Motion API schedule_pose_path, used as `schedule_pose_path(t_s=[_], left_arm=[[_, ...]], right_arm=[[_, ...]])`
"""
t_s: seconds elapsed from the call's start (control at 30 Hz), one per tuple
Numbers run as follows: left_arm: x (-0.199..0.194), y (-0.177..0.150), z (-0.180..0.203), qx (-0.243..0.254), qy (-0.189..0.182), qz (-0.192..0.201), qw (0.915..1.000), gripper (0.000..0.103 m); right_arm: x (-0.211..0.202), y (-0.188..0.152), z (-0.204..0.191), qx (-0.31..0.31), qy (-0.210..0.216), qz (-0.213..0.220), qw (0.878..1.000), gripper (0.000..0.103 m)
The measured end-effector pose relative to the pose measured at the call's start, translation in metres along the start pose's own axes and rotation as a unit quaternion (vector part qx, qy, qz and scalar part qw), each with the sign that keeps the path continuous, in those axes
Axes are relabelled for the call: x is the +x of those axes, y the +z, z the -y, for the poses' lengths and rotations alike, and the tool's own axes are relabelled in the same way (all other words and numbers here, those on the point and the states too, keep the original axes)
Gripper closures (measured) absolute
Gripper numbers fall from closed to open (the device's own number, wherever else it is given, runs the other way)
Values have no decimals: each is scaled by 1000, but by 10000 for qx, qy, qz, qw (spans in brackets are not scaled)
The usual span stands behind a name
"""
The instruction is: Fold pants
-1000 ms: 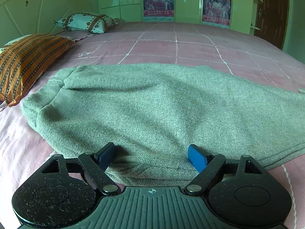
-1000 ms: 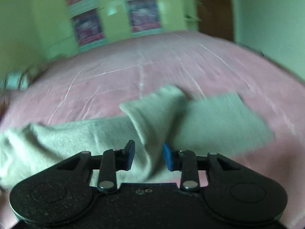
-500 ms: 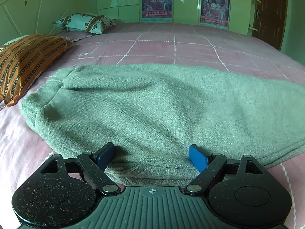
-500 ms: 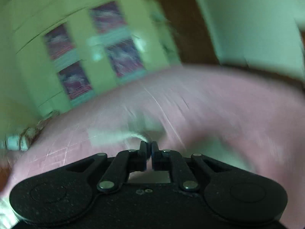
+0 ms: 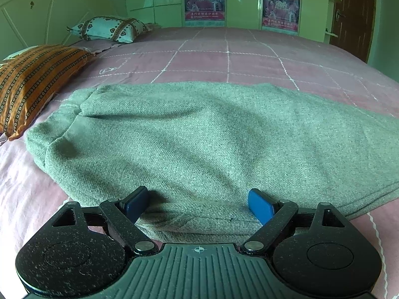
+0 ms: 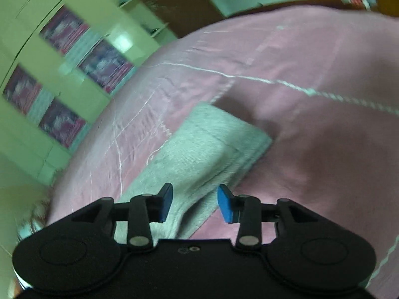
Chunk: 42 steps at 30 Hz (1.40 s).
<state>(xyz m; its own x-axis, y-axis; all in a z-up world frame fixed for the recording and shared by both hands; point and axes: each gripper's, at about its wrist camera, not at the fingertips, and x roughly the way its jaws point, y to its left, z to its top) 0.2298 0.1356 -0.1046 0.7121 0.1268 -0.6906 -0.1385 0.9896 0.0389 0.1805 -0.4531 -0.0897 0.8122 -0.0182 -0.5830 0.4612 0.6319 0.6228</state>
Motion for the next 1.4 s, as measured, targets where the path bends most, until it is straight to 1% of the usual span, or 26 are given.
schedule_pose_path(t_s=[0.07,0.1,0.13,0.17,0.23,0.27,0.33,0.37,0.4,0.5,0.53,0.57,0.6,0.67,0.73,0.8,0.83,0.9,0.97,1.03,1.1,1.23,1.3,1.4], left_arm=[[0,0,0,1,-4,-10,10000,17],[0,1,0,4,-6,-15,10000,17],[0,1,0,7,-14,-23,10000,17],[0,1,-1,10,-22,-30,10000,17],[1,1,-1,20,-38,-39,10000,17],[0,1,0,22,-36,-38,10000,17],[0,1,0,24,-32,-42,10000,17],[0,1,0,23,-35,-43,10000,17],[0,2,0,22,-44,-53,10000,17],[-1,2,-2,47,-94,-81,9999,17],[-1,2,-2,60,-115,-87,9999,17],[-1,2,-3,73,-137,-92,9998,17],[-1,2,-3,68,-146,-96,9998,17],[0,2,-2,68,-128,-92,9999,17],[-1,3,0,78,-86,-103,9999,16],[-2,5,0,72,-88,-118,9999,16],[-3,6,-1,33,-101,-114,9999,16],[-4,6,-1,63,-109,-122,9998,16],[-4,5,-2,70,-118,-112,9998,16],[-4,4,-3,71,-142,-96,9998,16],[-4,3,-4,49,-171,-67,9998,16],[-2,1,-2,69,-163,-38,9998,15],[-2,1,-2,68,-172,-40,9998,14],[-2,0,-2,67,-178,-35,9998,14]], right_arm=[[9,0,5,97,-182,-52,9998,73],[10,2,3,45,-298,-39,9995,88],[9,3,-6,-227,-423,-33,9988,100],[3,5,-19,-691,-367,115,9969,103],[-14,7,-43,-1311,-69,519,9900,103],[-23,8,-52,-1488,101,721,9862,103],[-37,11,-59,-1617,259,996,9815,103],[-34,11,-57,-1622,188,1013,9814,103],[-27,12,-51,-1558,12,879,9839,103],[6,7,-18,-1168,-614,196,9911,103],[15,3,-9,-1062,-655,-142,9921,103],[14,0,-6,-1062,-598,-177,9924,103],[6,-1,-6,-1066,-557,-54,9927,93],[-10,-3,-10,-1026,-476,166,9935,83],[-23,-7,-15,-1020,-229,244,9942,83],[-27,-12,-24,-1230,27,237,9921,83],[-27,-17,-32,-1380,170,146,9902,83],[-20,-16,-51,-1582,454,-132,9863,83],[-11,-22,-64,-1672,583,-303,9837,83],[-2,-23,-68,-1452,753,-624,9846,83],[0,-27,-65,-1124,896,-773,9866,83],[-11,-34,-49,-523,907,-846,9909,82],[-8,-32,-34,-137,915,-762,9928,82],[2,-27,-19,200,885,-705,9934,82]])
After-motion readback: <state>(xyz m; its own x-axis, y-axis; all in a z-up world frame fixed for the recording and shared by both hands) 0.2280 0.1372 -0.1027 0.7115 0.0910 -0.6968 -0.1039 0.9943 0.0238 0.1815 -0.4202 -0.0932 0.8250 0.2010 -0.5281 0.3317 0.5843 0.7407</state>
